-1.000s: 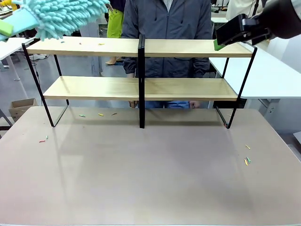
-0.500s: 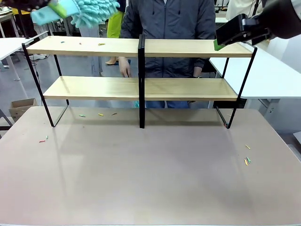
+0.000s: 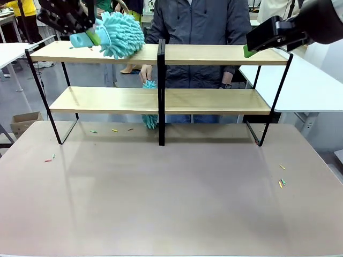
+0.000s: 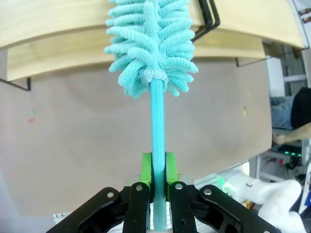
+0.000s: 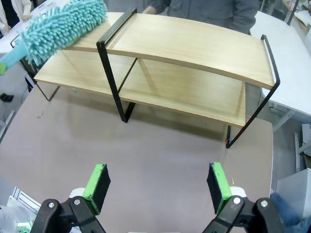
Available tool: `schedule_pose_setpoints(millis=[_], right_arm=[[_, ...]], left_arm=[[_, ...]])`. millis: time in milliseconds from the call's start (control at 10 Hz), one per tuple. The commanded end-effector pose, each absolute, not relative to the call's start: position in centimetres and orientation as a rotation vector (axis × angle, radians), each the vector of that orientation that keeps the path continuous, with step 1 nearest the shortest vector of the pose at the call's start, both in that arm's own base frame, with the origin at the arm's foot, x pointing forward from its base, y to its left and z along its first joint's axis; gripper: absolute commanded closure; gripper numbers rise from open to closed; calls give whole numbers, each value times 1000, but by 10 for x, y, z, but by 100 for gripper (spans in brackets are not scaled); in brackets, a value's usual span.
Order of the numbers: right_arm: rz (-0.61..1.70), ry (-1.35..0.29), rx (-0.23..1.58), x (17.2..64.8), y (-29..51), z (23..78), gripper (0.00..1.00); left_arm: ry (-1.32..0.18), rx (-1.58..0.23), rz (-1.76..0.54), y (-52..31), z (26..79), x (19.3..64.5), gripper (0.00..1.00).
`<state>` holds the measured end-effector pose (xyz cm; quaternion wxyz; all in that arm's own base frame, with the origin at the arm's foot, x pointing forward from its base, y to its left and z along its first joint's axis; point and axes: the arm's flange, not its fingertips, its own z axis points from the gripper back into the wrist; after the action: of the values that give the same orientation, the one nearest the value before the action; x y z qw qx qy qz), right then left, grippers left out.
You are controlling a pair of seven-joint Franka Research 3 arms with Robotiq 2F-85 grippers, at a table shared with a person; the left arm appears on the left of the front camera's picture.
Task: Clean the shelves.
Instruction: Clean another randomly selected level of the Shelf with the Duster.
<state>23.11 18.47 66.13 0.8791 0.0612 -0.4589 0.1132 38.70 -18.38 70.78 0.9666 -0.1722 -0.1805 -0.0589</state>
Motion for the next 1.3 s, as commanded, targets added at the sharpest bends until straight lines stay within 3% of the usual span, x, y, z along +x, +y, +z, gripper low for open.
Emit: schedule_pose_setpoints(millis=[0, 600, 900, 1200], right_arm=[[233, -956, 134, 231, 184, 661, 0], [233, -956, 134, 231, 184, 661, 0], [233, -956, 134, 231, 184, 661, 0], [233, -956, 134, 231, 184, 661, 0]], left_arm=[[-361, -302, -138, -173, 714, 384, 100], [-324, -98, 136, -125, 698, 387, 100], [-398, -29, 436, -80, 706, 389, 100], [-557, -99, 392, -70, 718, 379, 100]])
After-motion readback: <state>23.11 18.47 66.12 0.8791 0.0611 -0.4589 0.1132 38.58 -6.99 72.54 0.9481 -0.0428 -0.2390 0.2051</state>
